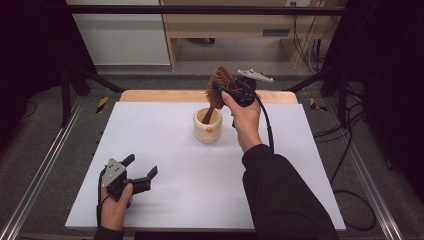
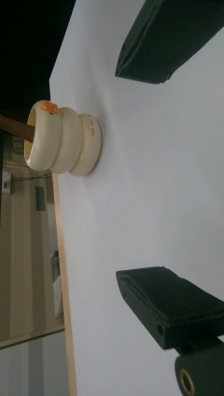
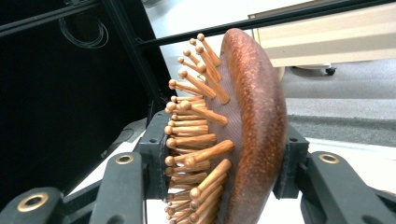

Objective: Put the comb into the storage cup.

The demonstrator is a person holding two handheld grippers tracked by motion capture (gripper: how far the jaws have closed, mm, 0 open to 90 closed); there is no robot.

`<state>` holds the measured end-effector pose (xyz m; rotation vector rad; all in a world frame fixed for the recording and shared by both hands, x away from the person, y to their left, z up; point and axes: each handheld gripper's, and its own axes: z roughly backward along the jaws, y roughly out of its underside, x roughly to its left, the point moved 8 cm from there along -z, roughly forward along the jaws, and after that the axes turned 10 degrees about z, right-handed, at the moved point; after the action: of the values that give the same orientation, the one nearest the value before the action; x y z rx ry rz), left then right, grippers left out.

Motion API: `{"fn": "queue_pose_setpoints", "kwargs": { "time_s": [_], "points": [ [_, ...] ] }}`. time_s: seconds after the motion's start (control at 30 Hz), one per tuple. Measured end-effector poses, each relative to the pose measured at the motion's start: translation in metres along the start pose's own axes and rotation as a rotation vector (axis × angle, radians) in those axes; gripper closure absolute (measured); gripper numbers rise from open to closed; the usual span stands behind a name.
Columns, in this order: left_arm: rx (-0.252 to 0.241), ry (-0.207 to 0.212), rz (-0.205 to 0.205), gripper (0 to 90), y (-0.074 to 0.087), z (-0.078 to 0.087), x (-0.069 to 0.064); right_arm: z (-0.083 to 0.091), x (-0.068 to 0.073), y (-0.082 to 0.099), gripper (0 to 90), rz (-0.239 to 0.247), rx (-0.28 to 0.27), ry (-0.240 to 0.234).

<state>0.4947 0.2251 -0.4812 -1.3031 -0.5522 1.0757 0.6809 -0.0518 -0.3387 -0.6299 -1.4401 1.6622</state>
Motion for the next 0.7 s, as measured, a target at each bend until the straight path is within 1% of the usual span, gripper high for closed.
{"fn": "queue_pose_setpoints", "kwargs": {
  "time_s": [0.13,0.33,0.47,0.7],
  "points": [
    [-0.004,-0.001,0.003,4.0,-0.001,0.000,0.001,-0.006,0.000,0.005,50.6,-0.011,0.007,-0.003],
    [-0.003,0.001,0.005,4.0,0.000,0.000,0.001,-0.012,0.003,0.010,50.5,-0.017,0.012,-0.012],
    [-0.001,0.001,0.005,4.0,0.000,0.000,0.001,-0.014,0.003,0.015,50.4,-0.024,0.019,-0.017],
    [-0.003,0.000,0.004,4.0,0.000,0.000,0.001,-0.014,-0.001,0.021,50.4,-0.046,0.021,-0.017]
  ]
}}
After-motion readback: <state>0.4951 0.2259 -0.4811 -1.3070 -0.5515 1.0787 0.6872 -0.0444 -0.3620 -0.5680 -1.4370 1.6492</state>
